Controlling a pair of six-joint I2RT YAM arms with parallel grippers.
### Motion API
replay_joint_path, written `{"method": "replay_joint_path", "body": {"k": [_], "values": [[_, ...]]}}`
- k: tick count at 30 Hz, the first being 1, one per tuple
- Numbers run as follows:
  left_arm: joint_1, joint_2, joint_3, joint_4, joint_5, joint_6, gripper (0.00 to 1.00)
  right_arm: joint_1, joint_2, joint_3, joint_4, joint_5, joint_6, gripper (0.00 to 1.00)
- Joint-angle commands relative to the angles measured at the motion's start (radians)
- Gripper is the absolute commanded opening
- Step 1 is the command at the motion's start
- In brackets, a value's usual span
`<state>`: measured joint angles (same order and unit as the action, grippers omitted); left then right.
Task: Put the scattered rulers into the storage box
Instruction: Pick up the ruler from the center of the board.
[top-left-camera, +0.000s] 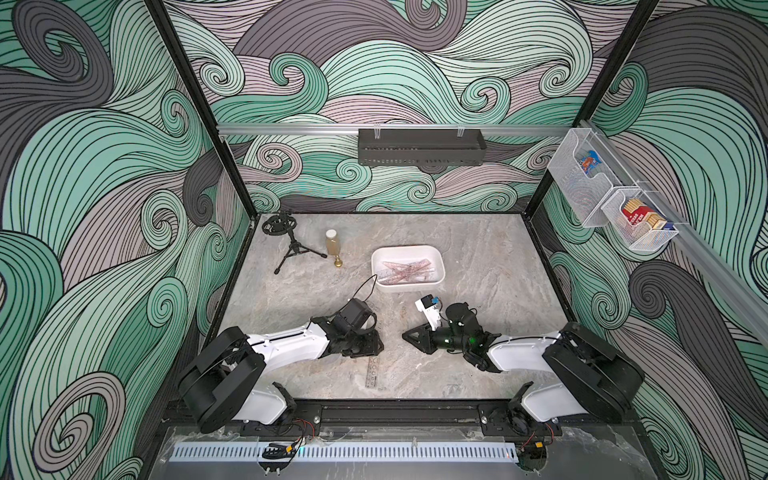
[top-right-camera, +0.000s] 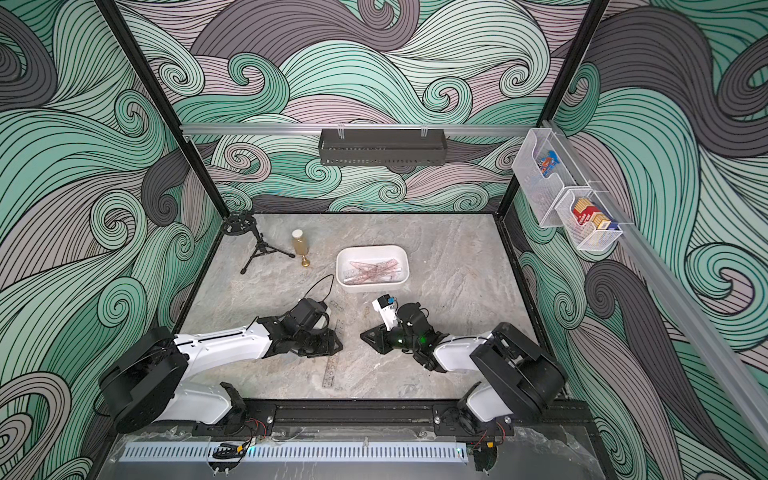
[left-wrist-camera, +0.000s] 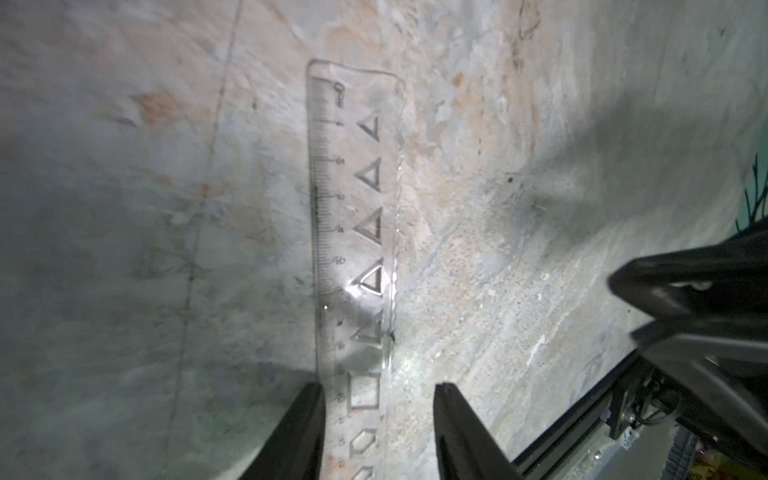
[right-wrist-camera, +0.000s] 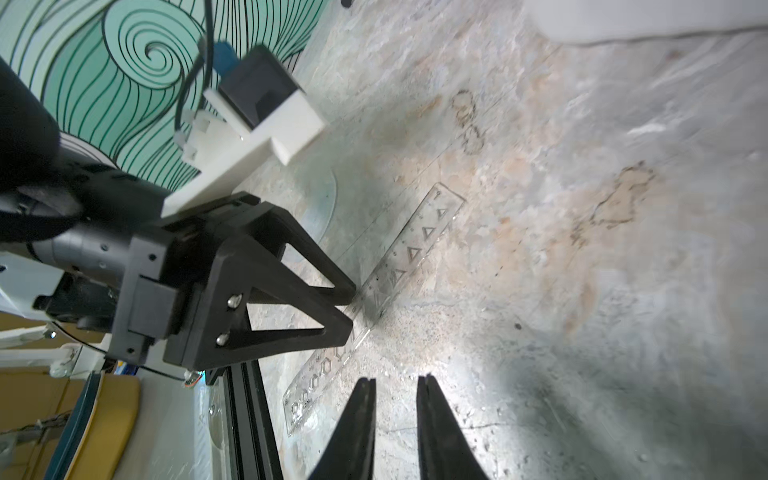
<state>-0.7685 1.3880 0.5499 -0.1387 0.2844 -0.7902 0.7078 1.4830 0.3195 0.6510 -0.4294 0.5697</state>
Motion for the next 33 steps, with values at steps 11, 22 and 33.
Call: {"method": "replay_joint_path", "body": {"k": [11, 22, 33], "values": [[-0.012, 0.028, -0.062, 0.054, 0.135, -0.009, 0.46, 0.025, 0.178, 0.058, 0.056, -0.033, 0.09, 0.22], [-0.006, 0.176, 0.016, 0.112, 0.123, 0.03, 0.46, 0.025, 0.268, 0.119, 0.035, 0.009, 0.097, 0.22], [0.076, 0.227, 0.015, 0.158, 0.12, 0.085, 0.46, -0.006, 0.285, 0.124, 0.027, -0.002, 0.087, 0.22]]}}
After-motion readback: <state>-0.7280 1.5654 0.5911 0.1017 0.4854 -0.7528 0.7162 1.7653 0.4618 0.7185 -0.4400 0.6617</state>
